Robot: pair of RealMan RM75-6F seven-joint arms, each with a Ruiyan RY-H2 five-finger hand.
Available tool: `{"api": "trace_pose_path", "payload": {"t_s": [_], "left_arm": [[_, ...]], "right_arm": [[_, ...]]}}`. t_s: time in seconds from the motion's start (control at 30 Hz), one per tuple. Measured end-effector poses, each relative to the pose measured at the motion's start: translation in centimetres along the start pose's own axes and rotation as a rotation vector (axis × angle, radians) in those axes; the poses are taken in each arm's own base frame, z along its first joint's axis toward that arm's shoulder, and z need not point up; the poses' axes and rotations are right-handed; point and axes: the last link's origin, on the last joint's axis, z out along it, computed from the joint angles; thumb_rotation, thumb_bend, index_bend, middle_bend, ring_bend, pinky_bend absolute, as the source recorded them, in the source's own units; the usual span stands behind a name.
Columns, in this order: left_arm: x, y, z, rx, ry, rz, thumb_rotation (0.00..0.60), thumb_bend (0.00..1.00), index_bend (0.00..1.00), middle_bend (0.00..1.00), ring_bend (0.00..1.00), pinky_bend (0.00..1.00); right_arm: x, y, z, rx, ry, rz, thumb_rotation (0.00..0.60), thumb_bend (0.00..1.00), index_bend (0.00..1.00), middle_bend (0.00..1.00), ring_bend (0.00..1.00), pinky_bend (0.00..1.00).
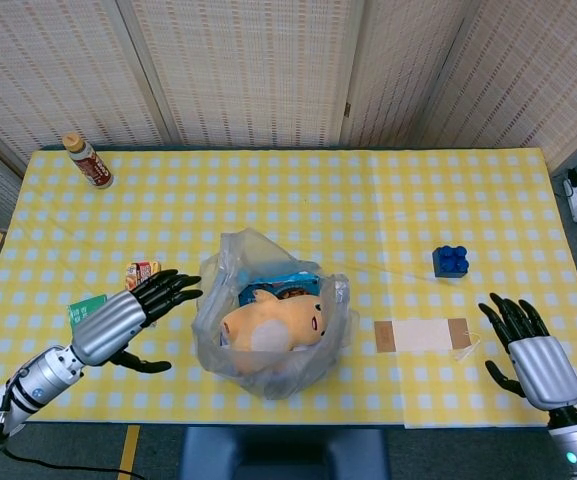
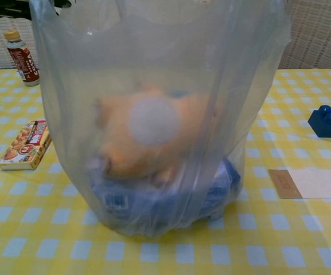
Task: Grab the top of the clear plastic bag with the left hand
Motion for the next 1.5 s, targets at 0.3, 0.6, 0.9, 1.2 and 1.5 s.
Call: {"api": "trace_pose_path", "payload": {"t_s": [0.3, 0.6, 0.9, 1.2, 1.5], "left_arm": [[-0.4, 1.1, 0.7, -0.065, 0.043, 0.033, 0.6, 0.02, 0.02, 0.04, 0.0, 0.0], [-0.8, 1.9, 1.6, -0.115, 0.022, 0.012, 0.6, 0.01, 0.02, 0.04, 0.0, 0.0], [-1.2, 2.4, 2.8, -0.14, 0.0, -0.022, 0.6, 0.01, 0.01, 0.05, 0.0, 0.0], [-1.8, 3.4, 4.3, -0.15, -0.032, 0.002, 0.6, 0.01, 0.0, 0.05, 0.0, 0.0], [-1.5, 3.2, 4.8, -0.129, -0.009, 0.042, 0.6, 0.02, 0.01, 0.06, 0.0, 0.0]], "right_arm": [[0.2, 0.2, -0.2, 0.009, -0.001, 0.004, 0.6, 0.36, 0.0, 0.0, 0.0, 0.0], [0.2, 0.2, -0.3, 0.013, -0.005, 0.008, 0.6, 0.36, 0.0, 0.0, 0.0, 0.0], [0.2, 0.1, -0.4, 0.019, -0.005, 0.014, 0.6, 0.36, 0.0, 0.0, 0.0, 0.0], [0.2, 0.2, -0.3, 0.022, -0.012, 0.015, 0.6, 0.36, 0.0, 0.0, 0.0, 0.0], [0.3, 0.3, -0.5, 0.019, -0.007, 0.017, 0.6, 0.36, 0.0, 0.0, 0.0, 0.0]]}}
